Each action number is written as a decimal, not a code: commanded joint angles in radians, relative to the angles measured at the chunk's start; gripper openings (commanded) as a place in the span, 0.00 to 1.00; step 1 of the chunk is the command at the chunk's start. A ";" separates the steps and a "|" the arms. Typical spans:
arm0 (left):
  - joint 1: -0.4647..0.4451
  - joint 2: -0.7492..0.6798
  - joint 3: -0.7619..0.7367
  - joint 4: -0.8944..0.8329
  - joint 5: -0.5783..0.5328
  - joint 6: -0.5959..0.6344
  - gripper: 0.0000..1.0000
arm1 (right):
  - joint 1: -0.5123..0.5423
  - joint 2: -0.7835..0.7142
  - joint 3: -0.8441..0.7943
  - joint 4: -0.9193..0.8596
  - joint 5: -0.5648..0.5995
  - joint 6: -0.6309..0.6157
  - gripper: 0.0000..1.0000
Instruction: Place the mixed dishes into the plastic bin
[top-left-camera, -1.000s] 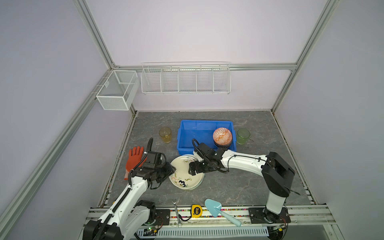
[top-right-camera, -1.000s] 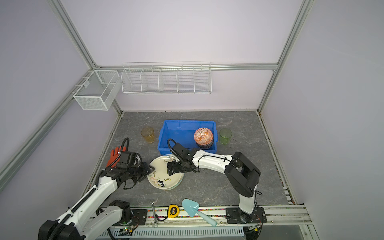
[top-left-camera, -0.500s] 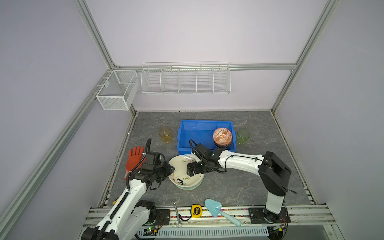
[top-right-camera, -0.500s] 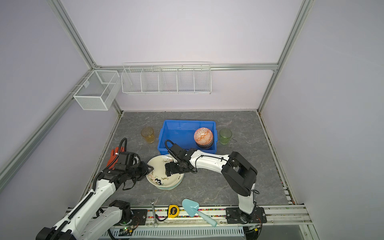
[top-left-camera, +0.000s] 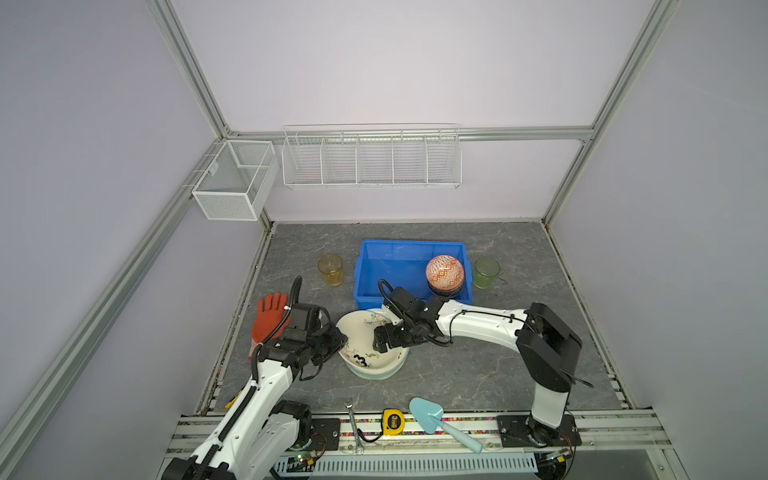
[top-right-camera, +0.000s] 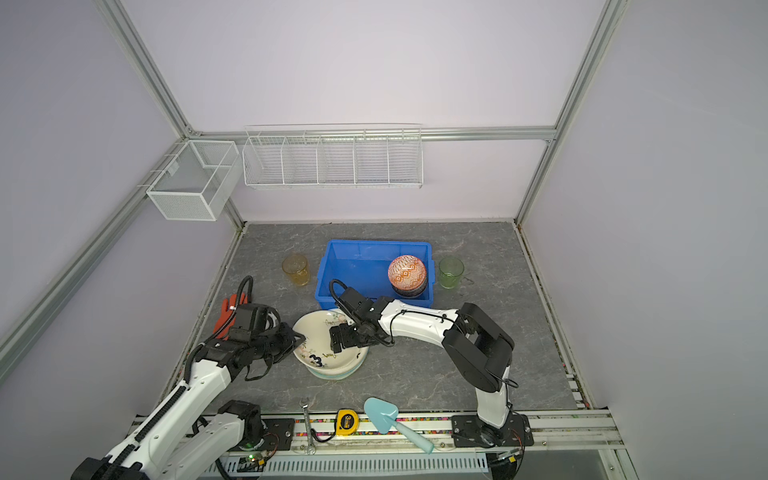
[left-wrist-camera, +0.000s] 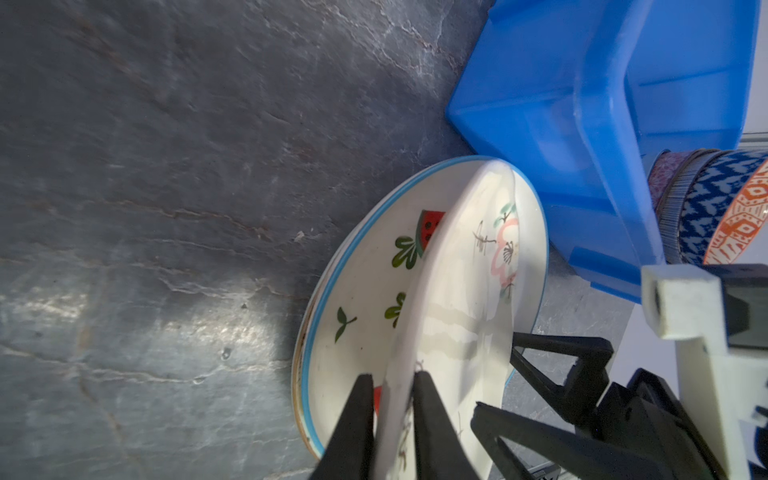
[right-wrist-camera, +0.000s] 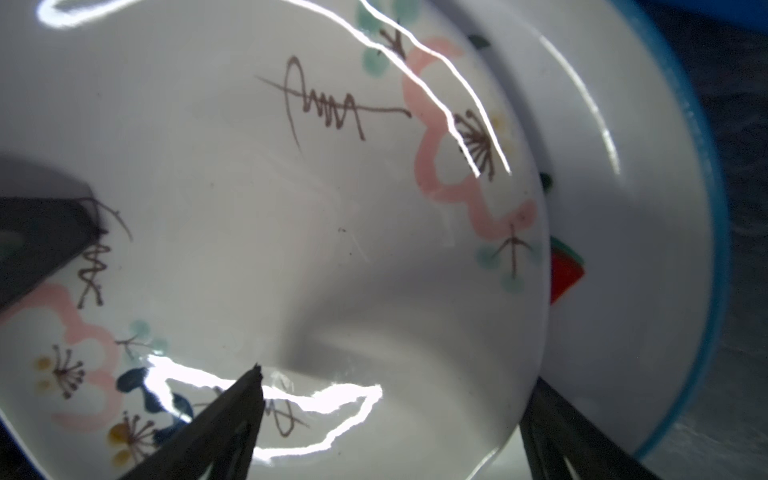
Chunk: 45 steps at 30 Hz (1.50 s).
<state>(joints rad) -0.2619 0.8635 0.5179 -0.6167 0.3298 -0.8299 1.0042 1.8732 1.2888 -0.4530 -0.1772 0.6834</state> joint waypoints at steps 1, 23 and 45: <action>-0.003 -0.019 0.027 0.018 0.037 -0.008 0.13 | 0.023 -0.003 0.044 0.035 -0.050 -0.007 0.95; -0.003 -0.132 0.058 -0.031 0.041 -0.032 0.00 | -0.043 -0.196 0.011 -0.078 -0.011 -0.038 0.94; -0.002 -0.091 0.129 0.284 0.324 -0.013 0.00 | -0.253 -0.579 -0.237 -0.011 -0.217 0.016 0.94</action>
<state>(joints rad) -0.2623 0.7620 0.5827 -0.5018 0.5495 -0.8330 0.7750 1.3342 1.0912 -0.4942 -0.3355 0.6704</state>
